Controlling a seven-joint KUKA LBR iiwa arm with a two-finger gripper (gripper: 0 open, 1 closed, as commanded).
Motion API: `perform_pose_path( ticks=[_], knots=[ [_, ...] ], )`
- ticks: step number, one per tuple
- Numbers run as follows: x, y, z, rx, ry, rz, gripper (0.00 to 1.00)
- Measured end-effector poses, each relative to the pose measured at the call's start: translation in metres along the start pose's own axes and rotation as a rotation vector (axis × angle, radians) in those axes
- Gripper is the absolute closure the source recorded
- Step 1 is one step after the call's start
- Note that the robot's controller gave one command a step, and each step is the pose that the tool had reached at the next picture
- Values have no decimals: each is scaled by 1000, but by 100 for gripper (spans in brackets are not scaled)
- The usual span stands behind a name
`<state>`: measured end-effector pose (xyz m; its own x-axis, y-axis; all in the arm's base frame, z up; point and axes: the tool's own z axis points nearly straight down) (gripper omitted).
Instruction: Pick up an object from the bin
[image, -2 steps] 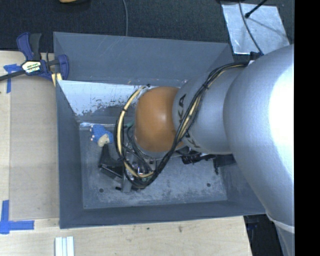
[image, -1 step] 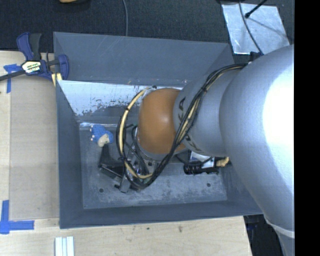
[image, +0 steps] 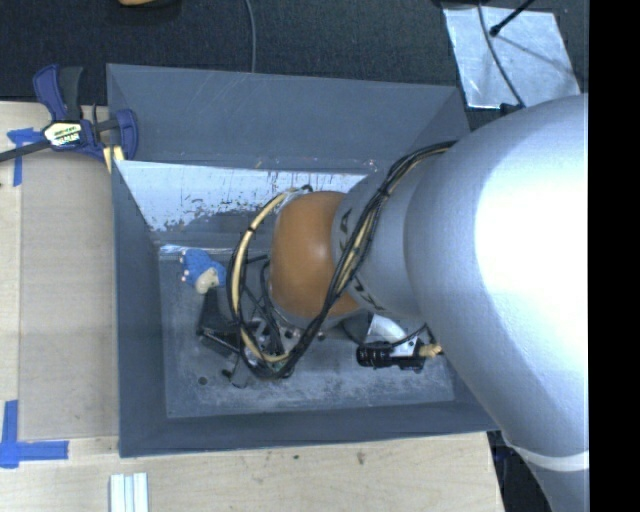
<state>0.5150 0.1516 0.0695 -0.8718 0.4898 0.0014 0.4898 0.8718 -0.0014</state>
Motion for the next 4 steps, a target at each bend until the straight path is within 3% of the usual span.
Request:
perform_pose_path(
  ticks=[1,2,3,4],
  knots=[
    [0,0,0,-1,-1,-1,0],
    [-1,0,-1,-2,-1,-1,100],
    [0,-1,-12,1,0,0,100],
    [-1,-3,-63,0,-1,0,100]
  ],
)
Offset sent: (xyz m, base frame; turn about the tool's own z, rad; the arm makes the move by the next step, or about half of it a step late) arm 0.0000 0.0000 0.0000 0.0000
